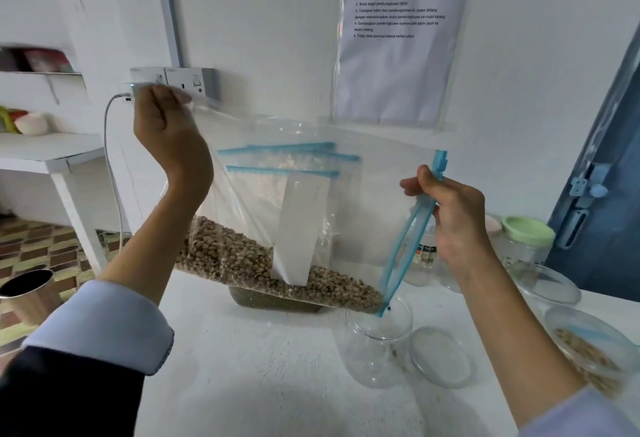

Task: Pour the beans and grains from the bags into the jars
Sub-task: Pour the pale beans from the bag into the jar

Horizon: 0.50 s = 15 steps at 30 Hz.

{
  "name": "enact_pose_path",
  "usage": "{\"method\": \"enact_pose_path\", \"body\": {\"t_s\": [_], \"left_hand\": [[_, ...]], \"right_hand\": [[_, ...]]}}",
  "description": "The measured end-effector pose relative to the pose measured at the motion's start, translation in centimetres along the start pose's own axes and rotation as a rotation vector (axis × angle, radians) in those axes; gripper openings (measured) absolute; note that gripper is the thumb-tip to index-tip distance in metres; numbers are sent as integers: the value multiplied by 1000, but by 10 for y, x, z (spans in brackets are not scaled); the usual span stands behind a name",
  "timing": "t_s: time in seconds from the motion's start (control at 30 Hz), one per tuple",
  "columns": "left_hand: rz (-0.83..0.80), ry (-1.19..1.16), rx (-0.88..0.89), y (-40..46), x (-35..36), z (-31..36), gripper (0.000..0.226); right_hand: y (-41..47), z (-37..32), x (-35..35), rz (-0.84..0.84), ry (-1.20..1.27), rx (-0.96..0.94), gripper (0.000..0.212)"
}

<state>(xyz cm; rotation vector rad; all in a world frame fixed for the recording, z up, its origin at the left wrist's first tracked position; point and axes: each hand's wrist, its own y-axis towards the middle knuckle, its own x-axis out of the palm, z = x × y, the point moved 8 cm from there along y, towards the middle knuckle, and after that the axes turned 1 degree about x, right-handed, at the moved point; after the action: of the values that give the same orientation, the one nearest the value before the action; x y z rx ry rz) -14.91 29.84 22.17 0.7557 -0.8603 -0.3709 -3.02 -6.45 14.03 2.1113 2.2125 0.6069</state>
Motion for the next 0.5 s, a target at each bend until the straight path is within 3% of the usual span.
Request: {"method": "enact_pose_path", "body": {"t_s": [0.5], "left_hand": [[48,21,28,1,-9,1,36]], "right_hand": [[-2,-6,6,-5,-51,8,20]]}}
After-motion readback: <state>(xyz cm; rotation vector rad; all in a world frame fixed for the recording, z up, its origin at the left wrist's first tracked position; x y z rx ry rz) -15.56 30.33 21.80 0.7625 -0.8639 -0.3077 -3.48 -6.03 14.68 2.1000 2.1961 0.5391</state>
